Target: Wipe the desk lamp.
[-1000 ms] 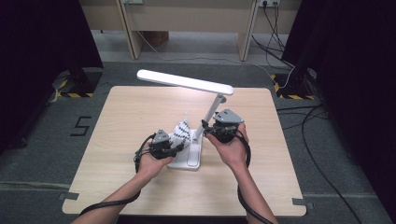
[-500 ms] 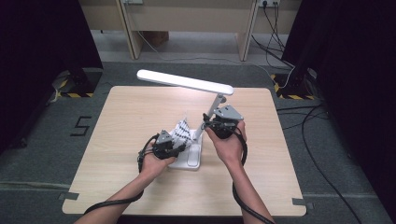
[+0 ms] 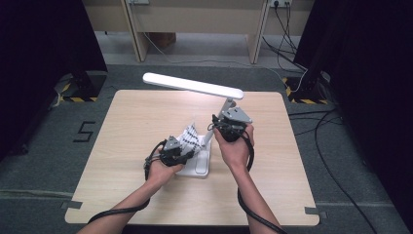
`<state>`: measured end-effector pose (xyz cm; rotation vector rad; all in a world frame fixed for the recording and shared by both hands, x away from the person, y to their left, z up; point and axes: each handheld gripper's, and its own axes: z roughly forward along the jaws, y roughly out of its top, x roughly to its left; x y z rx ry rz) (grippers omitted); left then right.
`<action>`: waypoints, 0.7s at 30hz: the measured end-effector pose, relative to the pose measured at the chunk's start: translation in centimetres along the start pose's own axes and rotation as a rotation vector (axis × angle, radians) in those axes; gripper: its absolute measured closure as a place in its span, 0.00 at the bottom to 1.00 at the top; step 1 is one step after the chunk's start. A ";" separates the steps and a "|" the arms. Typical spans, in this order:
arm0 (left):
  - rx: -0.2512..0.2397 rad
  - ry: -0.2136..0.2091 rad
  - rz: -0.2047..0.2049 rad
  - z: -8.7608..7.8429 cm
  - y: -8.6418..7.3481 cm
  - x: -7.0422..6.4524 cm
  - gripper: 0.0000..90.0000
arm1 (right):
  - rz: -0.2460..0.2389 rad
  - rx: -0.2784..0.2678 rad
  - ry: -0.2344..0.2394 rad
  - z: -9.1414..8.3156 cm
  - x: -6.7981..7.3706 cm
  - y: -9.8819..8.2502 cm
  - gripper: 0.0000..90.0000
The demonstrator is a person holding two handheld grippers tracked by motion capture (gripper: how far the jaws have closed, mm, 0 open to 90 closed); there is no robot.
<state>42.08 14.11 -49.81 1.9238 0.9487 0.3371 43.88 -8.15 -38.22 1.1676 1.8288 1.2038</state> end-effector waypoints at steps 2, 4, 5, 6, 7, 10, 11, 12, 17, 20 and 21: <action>0.001 0.000 0.002 0.0 0.0 0.0 0.87 | 0.005 -0.004 -0.004 0.1 0.2 0.0 0.65; 0.004 0.000 0.004 0.0 0.1 0.0 0.87 | 0.008 0.000 -0.010 0.2 0.3 0.0 0.66; 0.004 0.000 0.005 0.0 0.1 0.0 0.87 | 0.011 0.001 -0.015 0.2 0.4 0.1 0.66; 0.004 0.000 0.005 0.0 0.1 0.0 0.87 | 0.015 0.004 -0.012 0.2 0.5 0.1 0.67; 0.004 0.000 0.005 0.0 0.1 0.0 0.87 | 0.017 0.004 -0.011 0.3 0.6 0.1 0.67; 0.003 -0.001 0.005 0.0 0.0 0.0 0.87 | 0.010 0.002 -0.028 0.3 0.7 0.1 0.68; 0.002 -0.002 0.004 0.0 0.0 0.0 0.87 | 0.009 0.003 -0.029 0.3 0.7 0.1 0.69; 0.002 -0.001 0.004 0.0 0.0 0.0 0.87 | 0.013 0.002 -0.028 0.3 0.7 0.0 0.69; 0.004 -0.002 0.006 0.0 0.0 0.0 0.87 | 0.021 0.010 -0.036 0.4 0.7 0.0 0.72; 0.003 -0.002 0.006 0.0 0.0 0.0 0.87 | 0.031 0.013 -0.042 0.4 0.8 0.0 0.72; 0.003 -0.002 0.007 0.0 0.0 0.0 0.87 | 0.033 0.013 -0.043 0.4 0.8 0.0 0.72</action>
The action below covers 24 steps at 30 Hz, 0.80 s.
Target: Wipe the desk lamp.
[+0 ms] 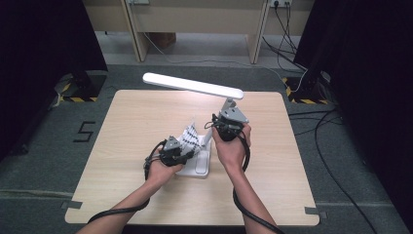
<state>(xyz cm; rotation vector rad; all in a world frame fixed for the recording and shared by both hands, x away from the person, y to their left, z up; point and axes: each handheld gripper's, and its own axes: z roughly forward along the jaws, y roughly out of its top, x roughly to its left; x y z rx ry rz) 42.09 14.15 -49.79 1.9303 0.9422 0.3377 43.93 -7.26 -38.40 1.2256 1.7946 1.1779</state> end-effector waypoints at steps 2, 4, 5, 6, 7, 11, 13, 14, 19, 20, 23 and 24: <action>0.000 -0.001 0.000 0.0 0.0 0.0 0.87 | 0.003 -0.001 -0.008 0.0 0.1 0.0 0.73; -0.002 -0.003 0.001 0.0 0.0 0.0 0.87 | 0.010 0.000 -0.013 0.0 0.1 0.0 0.73; 0.001 -0.002 0.002 0.0 0.0 0.0 0.87 | 0.011 0.002 -0.014 0.0 0.2 0.0 0.73; 0.002 -0.002 0.003 0.0 0.0 0.0 0.87 | 0.013 0.004 -0.013 0.1 0.2 0.0 0.73; 0.003 -0.002 0.004 0.0 0.0 0.0 0.87 | 0.012 0.006 -0.018 0.1 0.2 0.1 0.73; 0.007 -0.002 0.007 0.1 0.0 0.0 0.87 | 0.020 0.011 -0.029 0.1 0.3 0.1 0.74; 0.006 -0.001 0.012 0.1 0.0 -0.1 0.87 | 0.026 0.015 -0.033 0.1 0.4 0.2 0.74; 0.009 0.001 0.014 0.1 0.0 -0.1 0.87 | 0.021 0.016 -0.042 0.1 0.5 0.2 0.74; 0.009 0.001 0.020 0.1 -0.1 -0.1 0.87 | 0.034 0.019 -0.058 0.1 0.7 0.3 0.74; 0.008 0.001 0.019 0.1 -0.1 -0.1 0.87 | 0.039 0.018 -0.058 0.1 0.7 0.3 0.74; 0.008 0.001 0.016 0.1 -0.1 -0.1 0.87 | 0.043 0.018 -0.061 0.2 0.8 0.3 0.75; 0.008 0.001 0.017 0.1 -0.1 -0.1 0.87 | 0.051 0.021 -0.062 0.2 0.8 0.3 0.75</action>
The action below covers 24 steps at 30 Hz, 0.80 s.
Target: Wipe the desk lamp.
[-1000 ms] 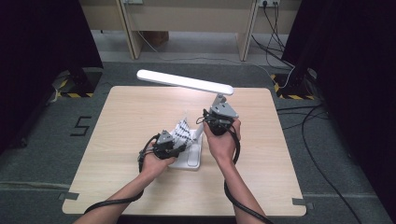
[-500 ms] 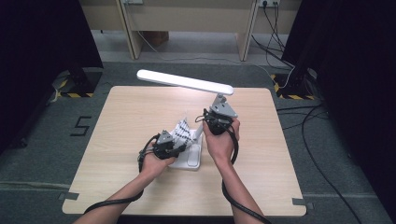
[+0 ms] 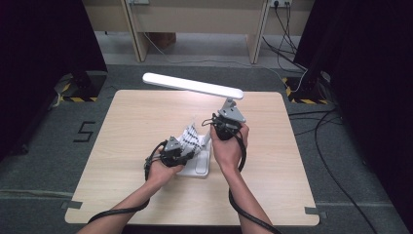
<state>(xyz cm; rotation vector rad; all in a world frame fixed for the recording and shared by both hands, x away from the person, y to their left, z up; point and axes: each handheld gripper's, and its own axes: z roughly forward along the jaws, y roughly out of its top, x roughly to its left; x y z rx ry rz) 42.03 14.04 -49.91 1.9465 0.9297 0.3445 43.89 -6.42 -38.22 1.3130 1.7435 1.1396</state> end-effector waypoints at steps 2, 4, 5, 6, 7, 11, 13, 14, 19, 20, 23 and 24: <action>0.000 0.000 0.000 0.0 0.0 0.0 0.87 | 0.006 0.005 -0.002 0.0 0.0 0.0 0.75; 0.000 -0.001 -0.001 0.1 0.0 0.0 0.87 | 0.010 0.005 -0.005 0.1 0.0 0.0 0.75; 0.000 -0.001 0.000 0.1 0.0 0.0 0.87 | 0.014 0.005 -0.005 0.1 0.0 0.0 0.75; 0.000 -0.001 0.000 0.1 0.0 0.0 0.87 | 0.023 0.002 -0.002 0.2 0.1 0.0 0.75; 0.000 -0.001 0.000 0.1 0.0 0.0 0.87 | 0.023 0.004 -0.004 0.2 0.0 0.0 0.75; 0.004 -0.001 0.004 0.0 0.0 0.0 0.87 | 0.035 0.002 -0.005 0.3 0.1 0.1 0.73; 0.006 -0.001 0.007 0.0 -0.1 0.0 0.87 | 0.041 0.001 -0.005 0.4 0.1 0.1 0.72; 0.005 -0.001 0.006 0.0 -0.1 0.0 0.87 | 0.034 -0.002 -0.007 0.4 0.0 0.2 0.72; 0.008 -0.002 0.002 0.0 -0.2 0.0 0.87 | 0.048 -0.004 -0.011 0.4 0.2 0.4 0.74; 0.008 -0.002 0.003 0.0 -0.2 0.0 0.87 | 0.045 -0.007 -0.013 0.5 0.1 0.4 0.75; 0.008 -0.002 0.003 0.0 -0.2 0.0 0.87 | 0.047 -0.004 -0.018 0.5 0.1 0.3 0.76; 0.008 -0.002 0.003 0.0 -0.2 0.0 0.87 | 0.048 -0.002 -0.016 0.5 0.1 0.4 0.76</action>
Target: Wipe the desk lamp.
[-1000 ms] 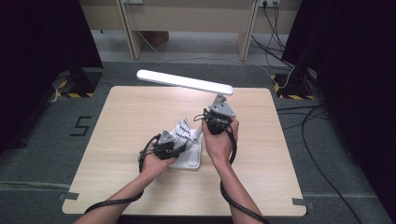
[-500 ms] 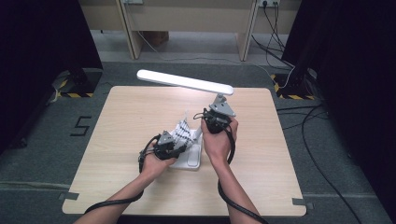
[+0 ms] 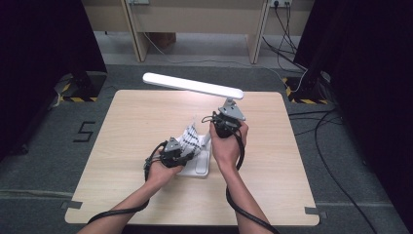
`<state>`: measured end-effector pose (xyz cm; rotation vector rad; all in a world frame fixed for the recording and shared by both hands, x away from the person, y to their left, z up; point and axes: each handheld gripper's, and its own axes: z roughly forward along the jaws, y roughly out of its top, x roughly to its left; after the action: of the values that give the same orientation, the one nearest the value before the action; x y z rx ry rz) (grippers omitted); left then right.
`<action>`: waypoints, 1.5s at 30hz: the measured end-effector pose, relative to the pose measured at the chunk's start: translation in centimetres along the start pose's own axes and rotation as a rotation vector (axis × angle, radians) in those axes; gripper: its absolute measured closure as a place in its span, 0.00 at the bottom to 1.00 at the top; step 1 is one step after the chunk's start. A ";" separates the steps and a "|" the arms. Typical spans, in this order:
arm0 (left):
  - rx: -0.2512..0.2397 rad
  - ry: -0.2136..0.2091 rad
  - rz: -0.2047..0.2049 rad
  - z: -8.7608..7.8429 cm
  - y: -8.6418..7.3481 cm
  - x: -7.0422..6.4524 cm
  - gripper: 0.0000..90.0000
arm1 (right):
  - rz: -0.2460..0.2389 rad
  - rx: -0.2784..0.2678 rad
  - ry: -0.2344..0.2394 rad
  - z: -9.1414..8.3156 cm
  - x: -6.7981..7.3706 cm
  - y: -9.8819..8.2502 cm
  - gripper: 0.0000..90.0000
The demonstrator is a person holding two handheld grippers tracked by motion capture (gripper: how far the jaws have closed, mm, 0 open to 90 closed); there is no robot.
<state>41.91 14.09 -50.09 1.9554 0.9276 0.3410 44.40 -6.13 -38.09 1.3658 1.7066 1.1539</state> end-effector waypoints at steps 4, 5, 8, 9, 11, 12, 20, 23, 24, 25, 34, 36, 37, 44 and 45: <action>-0.001 0.000 0.001 0.0 0.0 0.0 0.87 | 0.008 0.000 -0.004 0.0 0.1 0.0 0.77; -0.001 0.000 0.000 0.0 0.0 0.0 0.87 | 0.009 -0.004 -0.008 0.0 0.1 0.0 0.77; -0.002 0.000 -0.002 0.0 0.0 0.0 0.87 | 0.015 -0.003 -0.008 0.0 0.0 0.0 0.77; -0.001 0.002 0.000 0.0 0.0 0.0 0.87 | 0.018 -0.004 -0.008 0.0 0.0 0.0 0.77; -0.003 0.003 0.000 0.0 -0.1 -0.1 0.87 | 0.022 -0.001 -0.006 0.0 0.1 0.0 0.78; -0.003 0.004 0.005 0.0 -0.1 -0.1 0.87 | 0.024 -0.001 -0.008 0.0 0.0 0.0 0.78; 0.004 0.005 0.008 0.0 -0.2 -0.2 0.87 | 0.043 -0.001 -0.009 0.0 0.1 0.0 0.78; 0.006 0.006 0.008 0.0 -0.2 -0.2 0.88 | 0.044 -0.002 -0.009 0.0 0.0 0.0 0.78; 0.007 0.006 0.010 0.0 -0.2 -0.2 0.88 | 0.044 -0.002 -0.009 0.0 0.0 0.0 0.78; 0.005 0.005 0.011 0.0 -0.2 -0.2 0.88 | 0.046 -0.001 -0.009 0.0 0.0 0.0 0.79; 0.004 0.004 0.007 0.0 -0.2 -0.2 0.88 | 0.061 0.004 -0.007 0.1 0.1 0.1 0.79; 0.001 0.005 0.009 0.0 -0.2 -0.2 0.87 | 0.062 0.003 -0.008 0.1 0.2 0.1 0.79; 0.000 0.005 0.009 0.0 -0.2 -0.2 0.87 | 0.063 0.003 -0.010 0.1 0.2 0.1 0.79; -0.018 0.020 0.007 -0.2 0.4 0.1 0.87 | 0.069 0.001 -0.012 0.1 0.2 0.1 0.79; -0.023 0.024 0.008 -0.3 0.5 0.2 0.87 | 0.070 0.001 -0.011 0.1 0.2 0.1 0.79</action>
<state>42.09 14.27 -49.57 1.9385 0.9274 0.3787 44.51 -5.91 -38.08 1.4407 1.6636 1.1816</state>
